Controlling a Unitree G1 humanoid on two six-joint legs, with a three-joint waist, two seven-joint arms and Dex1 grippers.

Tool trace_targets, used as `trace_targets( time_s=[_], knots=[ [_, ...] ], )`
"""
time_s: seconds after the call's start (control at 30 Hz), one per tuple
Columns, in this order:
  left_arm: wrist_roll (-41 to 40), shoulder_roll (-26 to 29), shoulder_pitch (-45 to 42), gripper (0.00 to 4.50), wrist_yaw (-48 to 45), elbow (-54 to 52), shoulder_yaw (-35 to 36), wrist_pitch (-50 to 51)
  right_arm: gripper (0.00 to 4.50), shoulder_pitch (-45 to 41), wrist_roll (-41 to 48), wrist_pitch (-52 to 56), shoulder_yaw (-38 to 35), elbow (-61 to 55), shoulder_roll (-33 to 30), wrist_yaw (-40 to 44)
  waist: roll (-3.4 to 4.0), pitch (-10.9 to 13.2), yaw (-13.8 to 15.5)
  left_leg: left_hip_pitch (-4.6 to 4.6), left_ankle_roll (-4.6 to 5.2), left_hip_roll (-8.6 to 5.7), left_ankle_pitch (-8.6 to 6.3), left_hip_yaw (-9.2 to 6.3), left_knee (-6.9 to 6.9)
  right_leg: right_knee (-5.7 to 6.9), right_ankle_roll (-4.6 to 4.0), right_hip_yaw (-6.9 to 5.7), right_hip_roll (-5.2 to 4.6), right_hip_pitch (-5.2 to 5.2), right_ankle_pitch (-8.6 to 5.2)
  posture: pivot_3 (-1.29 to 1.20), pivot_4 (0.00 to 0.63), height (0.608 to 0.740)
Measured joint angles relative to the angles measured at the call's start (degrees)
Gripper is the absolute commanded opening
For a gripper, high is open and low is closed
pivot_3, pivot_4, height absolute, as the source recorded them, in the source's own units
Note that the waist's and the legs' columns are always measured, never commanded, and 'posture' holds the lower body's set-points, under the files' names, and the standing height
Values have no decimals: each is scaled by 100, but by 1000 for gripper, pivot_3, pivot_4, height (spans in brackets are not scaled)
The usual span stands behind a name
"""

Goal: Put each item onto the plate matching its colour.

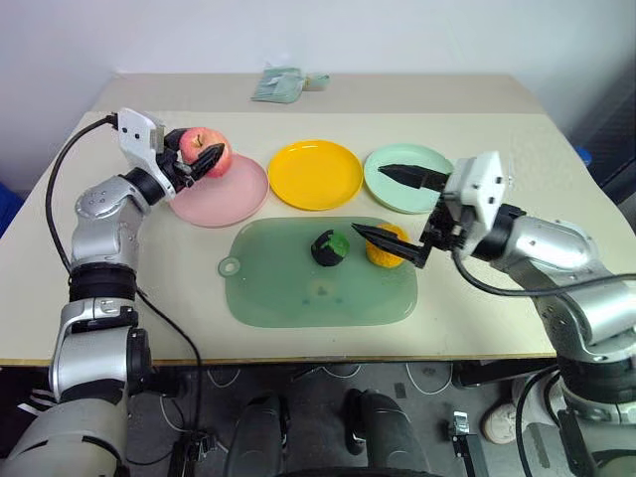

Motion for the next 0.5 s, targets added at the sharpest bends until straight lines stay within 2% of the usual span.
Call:
trace_targets(
  time_s=[0.2, 0.3, 0.5],
  knots=[
    [159, -163, 49, 3268, 292, 252, -30, -139, 4500, -209, -448, 74, 454, 130, 656, -546, -1, 0, 19, -6, -1, -1, 1, 2, 1, 1, 1, 0, -1, -5, 1, 0, 150, 740],
    [164, -154, 50, 4472, 233, 349, -28, -153, 4500, -211, -572, 114, 454, 141, 694, -668, -2, 0, 25, -6, -1, -1, 1, 1, 1, 0, 1, 0, -1, -3, 1, 0, 150, 740],
    [158, -51, 45, 4472, -194, 347, -45, -179, 4500, -211, -646, 135, 456, 141, 729, -648, -2, 0, 5, -4, -1, 0, 0, 1, 0, 1, 1, -1, 0, -4, 1, 0, 150, 740]
  ],
)
